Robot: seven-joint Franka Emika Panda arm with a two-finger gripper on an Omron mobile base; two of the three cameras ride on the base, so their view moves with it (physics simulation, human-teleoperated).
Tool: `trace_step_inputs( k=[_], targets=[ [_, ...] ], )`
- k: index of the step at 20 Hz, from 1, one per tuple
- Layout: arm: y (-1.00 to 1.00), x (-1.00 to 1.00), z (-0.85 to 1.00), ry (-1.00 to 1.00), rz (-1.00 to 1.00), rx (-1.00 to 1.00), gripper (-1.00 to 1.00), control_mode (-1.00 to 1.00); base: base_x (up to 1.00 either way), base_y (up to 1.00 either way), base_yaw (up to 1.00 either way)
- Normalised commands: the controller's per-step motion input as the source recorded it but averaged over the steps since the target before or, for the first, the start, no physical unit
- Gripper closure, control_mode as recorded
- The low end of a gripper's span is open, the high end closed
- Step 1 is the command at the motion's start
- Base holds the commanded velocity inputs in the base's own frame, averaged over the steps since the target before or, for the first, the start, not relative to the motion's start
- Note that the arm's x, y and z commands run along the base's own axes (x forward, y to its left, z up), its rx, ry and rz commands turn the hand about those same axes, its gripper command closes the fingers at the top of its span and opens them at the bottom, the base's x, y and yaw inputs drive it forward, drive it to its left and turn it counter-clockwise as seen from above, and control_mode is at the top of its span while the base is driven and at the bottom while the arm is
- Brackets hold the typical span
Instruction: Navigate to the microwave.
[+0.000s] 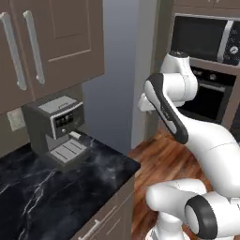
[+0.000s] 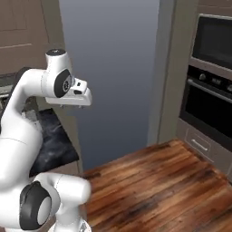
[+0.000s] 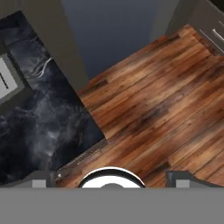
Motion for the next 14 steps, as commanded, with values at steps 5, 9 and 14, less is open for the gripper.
trace_step_inputs(
  k=[5,9,14],
  targets=[
    [0.00,0.00,0.00,0.00,0.00,0.00,-1.00,1.00,0.19,-0.53,-0.83],
    [0.00,0.00,0.00,0.00,0.00,0.00,-1.00,1.00,0.11,-0.55,-0.85],
    [0.00,0.00,0.00,0.00,0.00,0.00,-1.00,1.00,0.01,-0.54,-0.83]
  ],
)
